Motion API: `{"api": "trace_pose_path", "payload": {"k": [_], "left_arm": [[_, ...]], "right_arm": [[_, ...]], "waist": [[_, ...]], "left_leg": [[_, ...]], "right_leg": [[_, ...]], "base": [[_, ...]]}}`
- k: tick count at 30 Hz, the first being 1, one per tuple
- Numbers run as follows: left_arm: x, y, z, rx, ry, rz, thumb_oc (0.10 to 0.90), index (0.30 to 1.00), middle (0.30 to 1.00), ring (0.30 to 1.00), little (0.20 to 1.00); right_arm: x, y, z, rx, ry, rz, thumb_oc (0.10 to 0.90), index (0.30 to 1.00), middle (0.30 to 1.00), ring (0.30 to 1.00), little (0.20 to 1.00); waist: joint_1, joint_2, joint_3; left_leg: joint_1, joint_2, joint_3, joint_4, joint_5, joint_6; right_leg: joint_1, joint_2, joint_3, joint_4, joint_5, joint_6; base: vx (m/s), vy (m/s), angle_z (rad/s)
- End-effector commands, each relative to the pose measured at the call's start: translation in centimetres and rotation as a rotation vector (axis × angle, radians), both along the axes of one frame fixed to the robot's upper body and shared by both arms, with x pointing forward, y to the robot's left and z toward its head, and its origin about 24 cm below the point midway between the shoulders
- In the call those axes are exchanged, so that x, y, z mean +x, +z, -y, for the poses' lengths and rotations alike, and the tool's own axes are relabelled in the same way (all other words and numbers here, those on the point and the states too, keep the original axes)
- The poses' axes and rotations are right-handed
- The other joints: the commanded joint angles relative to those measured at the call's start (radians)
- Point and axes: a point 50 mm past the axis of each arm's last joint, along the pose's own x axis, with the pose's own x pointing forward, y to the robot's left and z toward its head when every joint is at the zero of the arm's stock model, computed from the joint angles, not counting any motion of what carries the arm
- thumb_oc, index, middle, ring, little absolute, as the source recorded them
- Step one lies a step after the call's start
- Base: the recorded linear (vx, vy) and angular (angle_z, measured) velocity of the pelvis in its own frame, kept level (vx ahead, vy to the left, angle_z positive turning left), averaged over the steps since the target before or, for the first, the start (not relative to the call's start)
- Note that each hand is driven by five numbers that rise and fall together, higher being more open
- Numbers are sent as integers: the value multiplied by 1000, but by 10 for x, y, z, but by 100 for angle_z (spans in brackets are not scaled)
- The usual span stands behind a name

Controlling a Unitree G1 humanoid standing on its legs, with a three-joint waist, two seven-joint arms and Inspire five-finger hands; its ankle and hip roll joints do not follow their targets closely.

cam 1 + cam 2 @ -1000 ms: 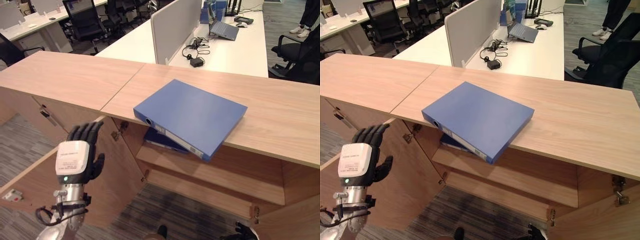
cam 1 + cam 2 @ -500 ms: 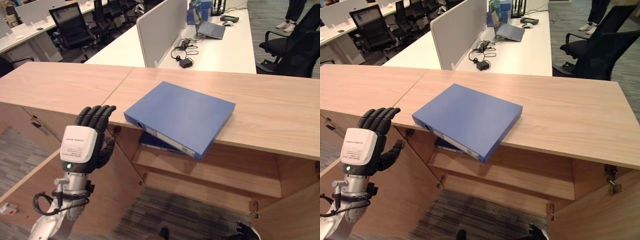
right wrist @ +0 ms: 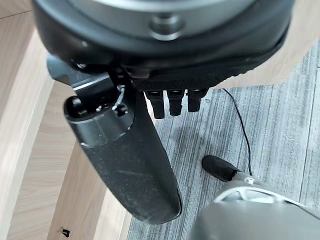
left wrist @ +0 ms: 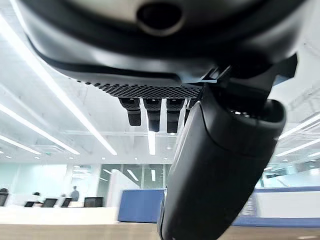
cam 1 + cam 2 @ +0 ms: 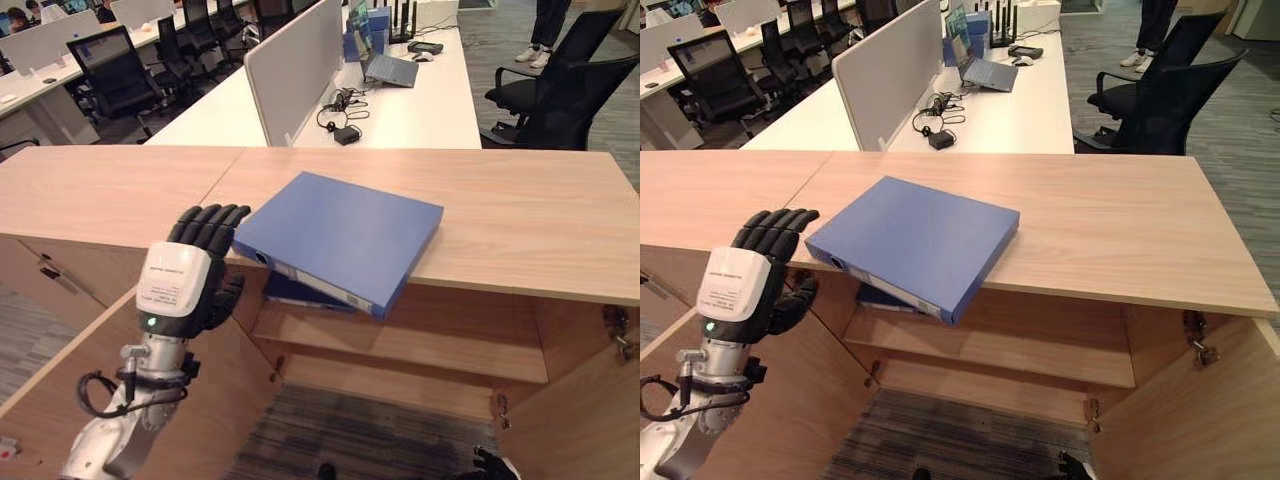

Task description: Put the empty folder in the office cabinet

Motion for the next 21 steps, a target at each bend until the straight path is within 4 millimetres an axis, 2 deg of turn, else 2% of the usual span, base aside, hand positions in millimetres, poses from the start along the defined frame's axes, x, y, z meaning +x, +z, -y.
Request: {"api": "trace_pose_path", "payload": {"k": [1, 21], "left_arm": [[14, 54, 8, 42, -87, 227, 800, 900, 900, 900, 900], [18, 32, 18, 46, -141, 75, 800, 900, 900, 900, 900]], "right_arm": [[31, 9, 0, -2, 6, 101, 800, 900, 900, 900, 900], [24, 7, 1, 2, -17, 81, 800, 900, 900, 900, 900]], "waist": [[-11, -42, -11], [-35, -38, -16]], "left_leg": [[52, -11, -1, 15, -129, -18], [80, -10, 21, 7, -140, -12]], "right_leg": [[66, -6, 68, 8, -181, 45], [73, -5, 94, 8, -182, 46]], "base": [[23, 9, -14], [9, 2, -6]]}}
